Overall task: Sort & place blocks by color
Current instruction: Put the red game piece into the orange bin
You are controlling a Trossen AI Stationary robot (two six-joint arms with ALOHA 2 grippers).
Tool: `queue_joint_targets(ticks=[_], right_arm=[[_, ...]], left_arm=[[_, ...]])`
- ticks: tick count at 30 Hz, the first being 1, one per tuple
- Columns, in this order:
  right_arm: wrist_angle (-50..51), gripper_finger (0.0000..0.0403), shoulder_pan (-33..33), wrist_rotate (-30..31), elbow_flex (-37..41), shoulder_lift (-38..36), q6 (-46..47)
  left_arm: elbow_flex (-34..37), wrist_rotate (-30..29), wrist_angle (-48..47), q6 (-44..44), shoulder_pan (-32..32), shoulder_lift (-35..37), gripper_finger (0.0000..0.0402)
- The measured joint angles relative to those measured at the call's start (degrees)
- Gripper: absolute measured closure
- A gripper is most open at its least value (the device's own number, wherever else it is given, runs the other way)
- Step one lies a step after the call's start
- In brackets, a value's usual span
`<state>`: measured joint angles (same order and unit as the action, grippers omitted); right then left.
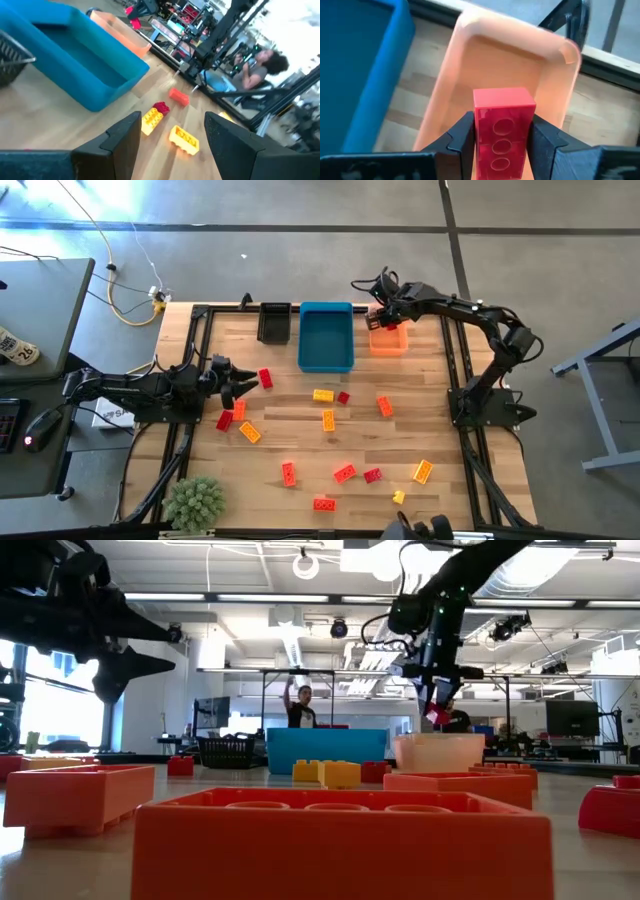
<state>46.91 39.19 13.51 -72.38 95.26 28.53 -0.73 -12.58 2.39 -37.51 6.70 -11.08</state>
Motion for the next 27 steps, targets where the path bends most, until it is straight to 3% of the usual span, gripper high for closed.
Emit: queue_joint_targets(ticks=[13, 23, 27], right_arm=[[-4.7, 0.0284, 0.6, -4.6, 7.5, 0.0, -5.0], [-6.1, 0.0227, 0.6, -4.5, 7.6, 0.0, -6.5], [-6.1, 0.0215, 0.5, -3.2, 7.6, 0.0, -6.6]], left_arm=[[0.0, 0.9, 0.9, -9.2, 0.0, 0.0, 0.0194], [-2.2, 2.5, 0.0, -9.3, 0.0, 0.0, 0.0195], [-5.3, 2.5, -5.5, -8.4, 0.0, 0.0, 0.0201]])
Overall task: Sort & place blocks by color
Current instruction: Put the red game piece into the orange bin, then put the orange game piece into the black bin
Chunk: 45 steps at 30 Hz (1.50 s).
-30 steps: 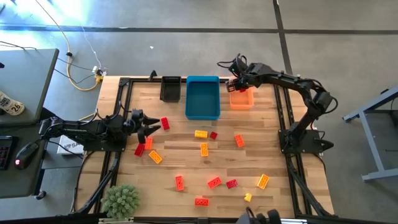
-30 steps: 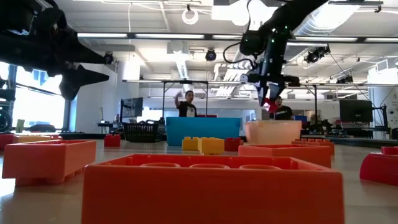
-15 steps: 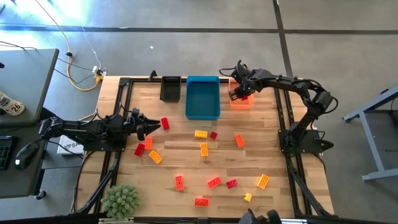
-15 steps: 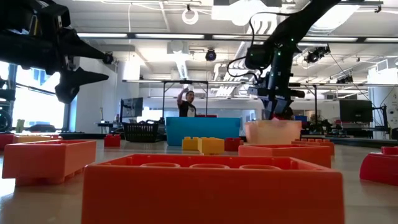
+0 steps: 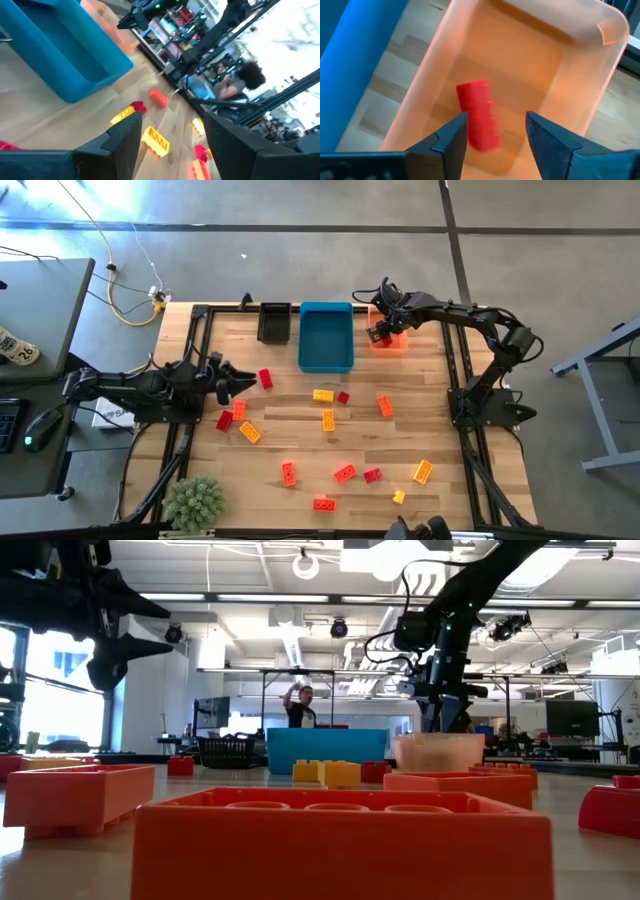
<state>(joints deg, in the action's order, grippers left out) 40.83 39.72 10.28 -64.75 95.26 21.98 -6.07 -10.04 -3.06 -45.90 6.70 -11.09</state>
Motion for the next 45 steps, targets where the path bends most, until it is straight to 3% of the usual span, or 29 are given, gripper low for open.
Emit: queue_joint_targets(ticks=[7, 18, 30, 40, 45], right_arm=[[0.7, 0.0213, 0.0, -0.1, -1.2, 0.0, -0.5], [0.9, 0.0212, 0.0, -2.2, -9.4, 0.0, -5.6], [1.0, 0.0212, 0.0, -2.2, -17.0, 0.0, -9.9], [1.2, 0.0212, 0.0, -2.2, -18.1, 0.0, -12.0], [1.3, 0.0212, 0.0, -2.2, -18.1, 0.0, -12.0]], left_arm=[[-6.2, 0.0, -13.4, -2.1, 0.0, 0.0, 0.0210], [-16.1, -1.1, -28.9, -11.1, 0.0, -4.5, 0.0224], [-26.2, -1.2, -34.7, -13.5, 0.0, -14.1, 0.0242], [-36.8, -2.3, -51.3, -18.4, 0.0, -23.9, 0.0262], [-38.6, -2.3, -55.7, -20.5, 0.0, -29.9, 0.0276]])
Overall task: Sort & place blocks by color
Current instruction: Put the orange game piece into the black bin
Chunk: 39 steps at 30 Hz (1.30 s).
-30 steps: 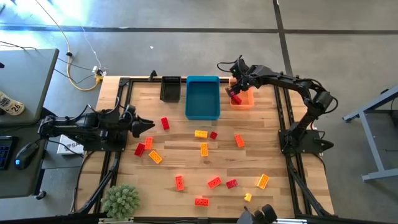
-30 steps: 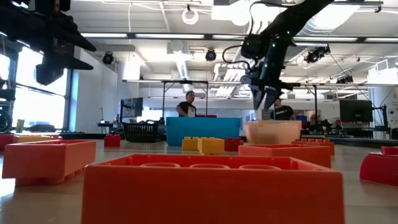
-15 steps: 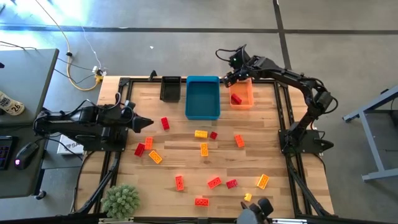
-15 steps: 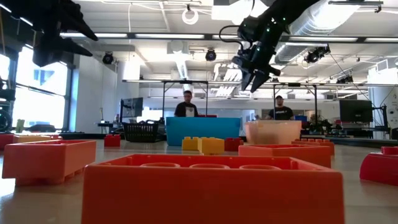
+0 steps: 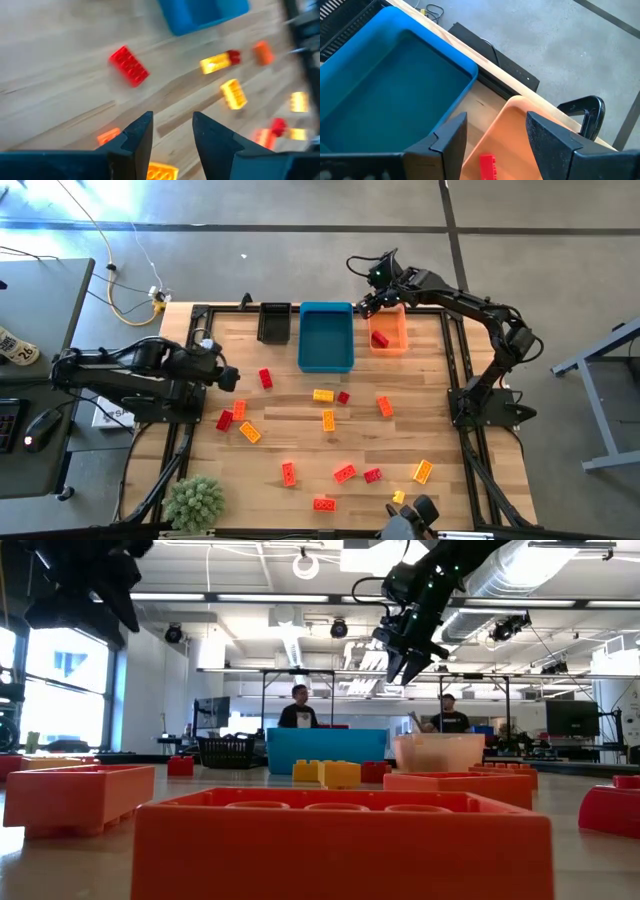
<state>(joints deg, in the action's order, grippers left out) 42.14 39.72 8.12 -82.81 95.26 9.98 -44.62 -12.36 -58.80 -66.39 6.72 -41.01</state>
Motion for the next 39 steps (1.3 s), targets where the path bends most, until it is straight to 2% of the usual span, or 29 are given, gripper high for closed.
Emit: queue_joint_targets(ticks=[10, 23, 27, 33, 39], right_arm=[[0.1, 0.0212, 0.0, 0.0, 0.0, 0.0, 0.0], [1.7, 0.0212, 0.0, 0.0, 0.0, 0.0, -0.3], [1.9, 0.0212, 0.0, 0.0, 0.0, 0.0, -1.5], [2.0, 0.0212, 0.0, 0.0, 0.0, 0.0, -1.5], [2.0, 0.0212, 0.0, 0.0, 0.0, 0.0, -1.5]], left_arm=[[0.0, 0.8, -0.6, -2.6, 0.0, -11.1, 0.0293], [0.0, 3.4, -0.6, -6.5, 0.0, -17.1, 0.0294], [0.0, 4.9, -0.6, -6.0, 0.0, -18.5, 0.0279], [0.0, 4.8, -0.6, -6.1, 0.0, -20.7, 0.0231], [0.0, 4.8, -3.6, -9.6, 0.0, -24.6, 0.0192]])
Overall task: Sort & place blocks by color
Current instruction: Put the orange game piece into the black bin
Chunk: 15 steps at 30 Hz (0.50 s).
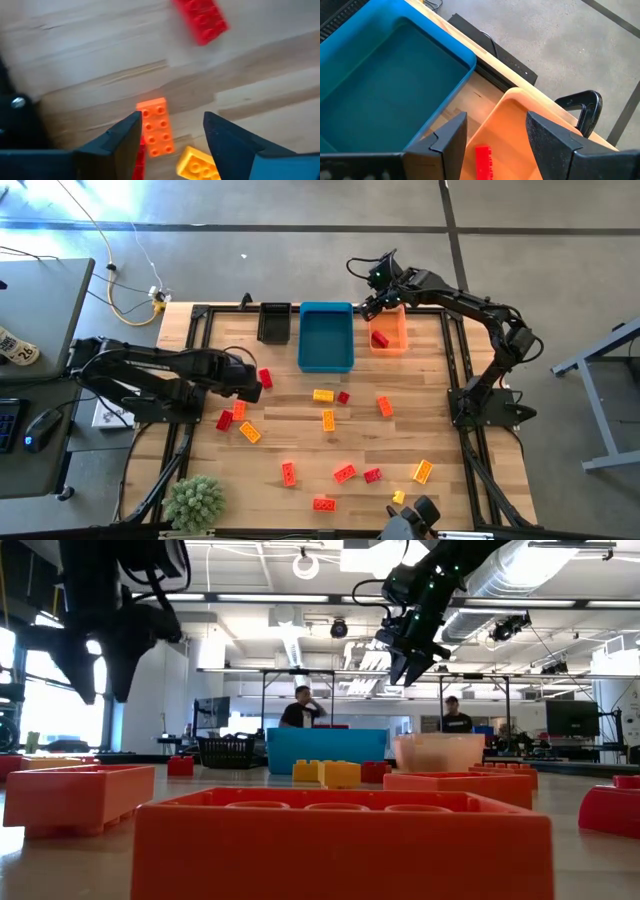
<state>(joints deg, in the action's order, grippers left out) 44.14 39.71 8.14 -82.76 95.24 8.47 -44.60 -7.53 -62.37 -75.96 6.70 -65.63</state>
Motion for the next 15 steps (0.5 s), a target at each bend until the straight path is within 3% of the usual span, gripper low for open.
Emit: queue_joint_targets(ticks=[15], right_arm=[[0.9, 0.0212, 0.0, -2.3, 0.0, 0.0, 0.0]], left_arm=[[0.0, 4.3, -0.4, -4.0, 0.5, -10.9, 0.0187]])
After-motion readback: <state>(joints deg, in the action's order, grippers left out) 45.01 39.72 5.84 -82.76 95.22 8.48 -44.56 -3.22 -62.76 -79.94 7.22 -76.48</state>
